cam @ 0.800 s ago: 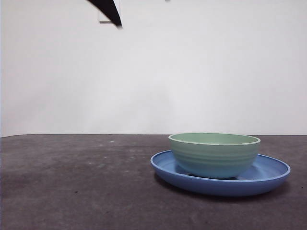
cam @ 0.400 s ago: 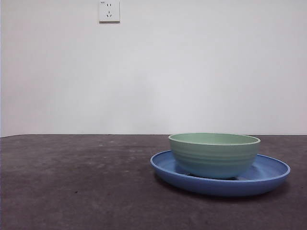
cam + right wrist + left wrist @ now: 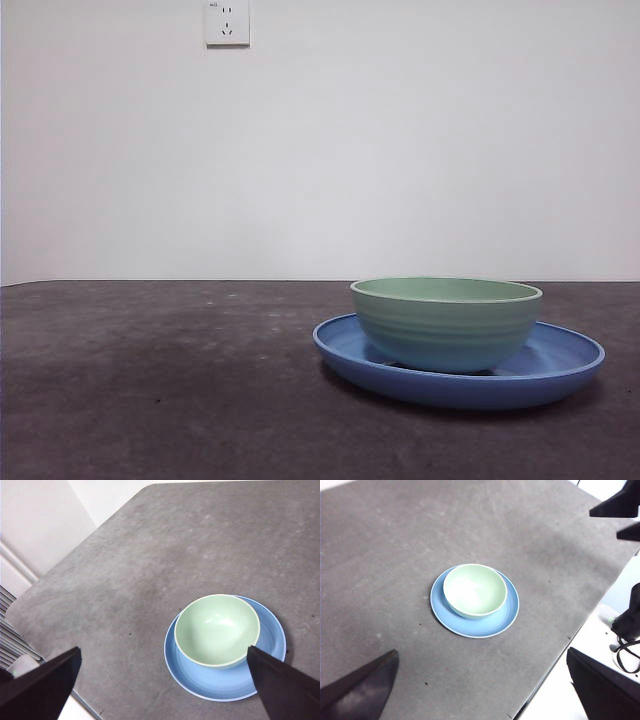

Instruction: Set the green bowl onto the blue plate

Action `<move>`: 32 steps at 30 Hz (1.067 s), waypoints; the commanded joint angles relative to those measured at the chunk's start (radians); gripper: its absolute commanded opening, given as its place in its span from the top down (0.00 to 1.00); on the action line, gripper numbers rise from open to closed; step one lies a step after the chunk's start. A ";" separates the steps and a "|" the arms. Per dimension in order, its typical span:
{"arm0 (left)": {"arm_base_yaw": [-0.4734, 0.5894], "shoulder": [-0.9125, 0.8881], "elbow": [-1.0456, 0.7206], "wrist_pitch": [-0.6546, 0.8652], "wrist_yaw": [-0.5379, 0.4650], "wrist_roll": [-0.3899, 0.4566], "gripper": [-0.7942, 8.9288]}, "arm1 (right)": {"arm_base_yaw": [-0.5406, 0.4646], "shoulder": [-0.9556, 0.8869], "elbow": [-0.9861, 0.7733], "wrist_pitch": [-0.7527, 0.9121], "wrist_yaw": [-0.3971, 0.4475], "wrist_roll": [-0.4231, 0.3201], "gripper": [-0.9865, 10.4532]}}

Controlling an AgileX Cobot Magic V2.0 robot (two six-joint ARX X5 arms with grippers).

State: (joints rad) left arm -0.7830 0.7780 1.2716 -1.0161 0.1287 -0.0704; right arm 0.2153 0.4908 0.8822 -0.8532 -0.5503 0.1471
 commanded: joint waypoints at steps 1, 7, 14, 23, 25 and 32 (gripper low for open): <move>-0.009 -0.095 -0.097 0.034 -0.001 -0.029 0.28 | 0.004 0.004 0.016 0.007 0.000 0.003 0.34; -0.009 -0.241 -0.285 0.076 -0.001 -0.055 0.28 | 0.004 0.004 0.016 0.007 0.000 0.003 0.34; -0.009 -0.255 -0.319 0.076 -0.001 -0.061 0.28 | 0.004 0.004 0.016 0.006 0.000 0.013 0.34; -0.009 -0.256 -0.319 0.073 -0.001 -0.061 0.28 | 0.004 0.116 0.016 -0.017 -0.001 0.111 0.34; -0.010 -0.256 -0.319 0.073 -0.001 -0.061 0.28 | 0.004 0.164 0.016 -0.025 -0.002 0.109 0.34; -0.009 -0.256 -0.319 0.073 -0.001 -0.061 0.28 | -0.024 0.395 0.016 -0.015 0.000 0.021 0.34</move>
State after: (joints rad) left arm -0.7830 0.5205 0.9413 -0.9497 0.1287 -0.1249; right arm 0.1970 0.8604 0.8822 -0.8803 -0.5503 0.2054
